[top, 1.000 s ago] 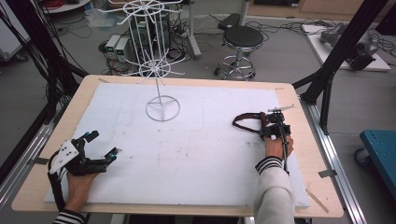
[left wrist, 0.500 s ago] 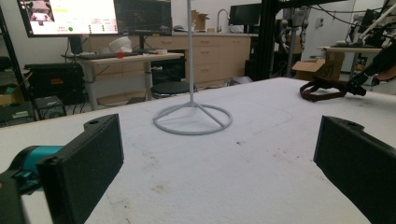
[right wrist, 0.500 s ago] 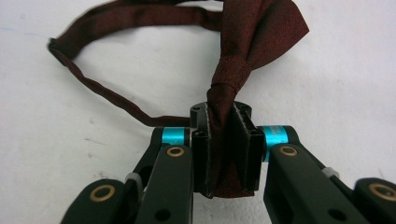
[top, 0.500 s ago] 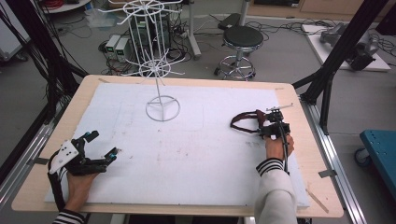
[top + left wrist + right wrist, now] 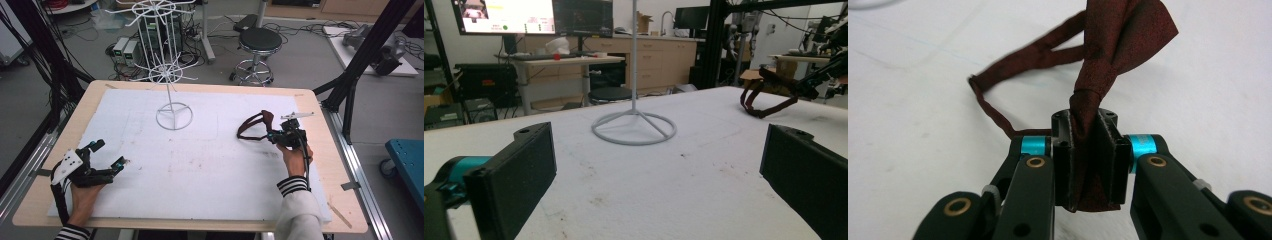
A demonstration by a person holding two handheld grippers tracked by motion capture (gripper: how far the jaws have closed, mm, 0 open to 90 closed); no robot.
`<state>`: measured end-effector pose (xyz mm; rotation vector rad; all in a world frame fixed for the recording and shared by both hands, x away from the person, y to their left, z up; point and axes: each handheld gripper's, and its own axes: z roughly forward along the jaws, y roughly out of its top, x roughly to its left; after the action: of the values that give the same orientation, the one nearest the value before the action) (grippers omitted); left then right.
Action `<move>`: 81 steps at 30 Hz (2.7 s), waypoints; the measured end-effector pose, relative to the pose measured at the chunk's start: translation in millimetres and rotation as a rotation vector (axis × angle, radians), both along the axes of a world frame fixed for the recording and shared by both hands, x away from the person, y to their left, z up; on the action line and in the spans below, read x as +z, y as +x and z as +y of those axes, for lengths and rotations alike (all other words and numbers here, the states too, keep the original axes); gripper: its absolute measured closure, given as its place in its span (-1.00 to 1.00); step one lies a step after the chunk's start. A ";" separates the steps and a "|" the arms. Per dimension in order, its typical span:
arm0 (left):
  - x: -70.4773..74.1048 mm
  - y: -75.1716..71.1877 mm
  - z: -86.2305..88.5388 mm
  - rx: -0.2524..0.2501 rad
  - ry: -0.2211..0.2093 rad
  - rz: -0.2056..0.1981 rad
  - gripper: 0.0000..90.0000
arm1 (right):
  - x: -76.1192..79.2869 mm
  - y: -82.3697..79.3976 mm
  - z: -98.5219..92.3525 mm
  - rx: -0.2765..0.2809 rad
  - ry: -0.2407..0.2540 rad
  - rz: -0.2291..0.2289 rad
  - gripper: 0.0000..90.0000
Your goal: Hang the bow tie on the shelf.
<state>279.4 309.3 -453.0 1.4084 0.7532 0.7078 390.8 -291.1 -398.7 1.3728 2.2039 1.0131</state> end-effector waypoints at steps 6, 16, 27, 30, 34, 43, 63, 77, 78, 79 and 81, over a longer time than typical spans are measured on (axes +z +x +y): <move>6.3 5.0 2.1 -0.004 0.028 0.024 -0.96 | 9.0 -5.2 11.5 0.142 0.057 -0.090 0.76; 39.7 15.5 -5.9 -0.121 0.082 0.042 -0.96 | 19.0 -15.1 29.1 0.338 0.108 -0.181 0.76; 72.2 23.3 -24.0 -0.239 0.138 0.042 -0.96 | 26.7 -26.7 51.7 0.523 0.161 -0.261 0.76; 79.4 25.6 -30.5 -0.270 0.160 0.046 -0.96 | 28.5 -30.8 59.8 0.592 0.167 -0.285 0.76; 90.2 29.9 -42.3 -0.331 0.153 0.047 -0.96 | 30.2 -34.3 65.7 0.658 0.190 -0.318 0.76; 104.1 38.8 -65.8 -0.427 0.164 0.064 -0.96 | 34.3 -39.8 79.9 0.773 0.210 -0.372 0.76; 126.9 54.3 -106.8 -0.621 0.133 0.122 -0.96 | 39.2 -44.4 114.0 0.995 0.260 -0.415 0.76; 133.9 61.7 -137.3 -0.735 0.166 0.162 -0.96 | 38.7 -44.1 128.3 1.052 0.271 -0.422 0.76; 133.8 62.6 -139.5 -0.742 0.171 0.164 -0.96 | 38.8 -44.8 129.9 1.058 0.275 -0.416 0.76; 133.8 63.6 -144.4 -0.752 0.188 0.172 -0.96 | 38.9 -44.8 131.0 1.061 0.275 -0.421 0.76; 133.7 64.2 -146.6 -0.759 0.193 0.174 -0.96 | 38.9 -45.4 131.6 1.064 0.276 -0.414 0.76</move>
<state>343.6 162.7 -319.2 1.7884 0.2328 0.0627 345.4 -159.5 -359.8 -0.1033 2.4582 1.7668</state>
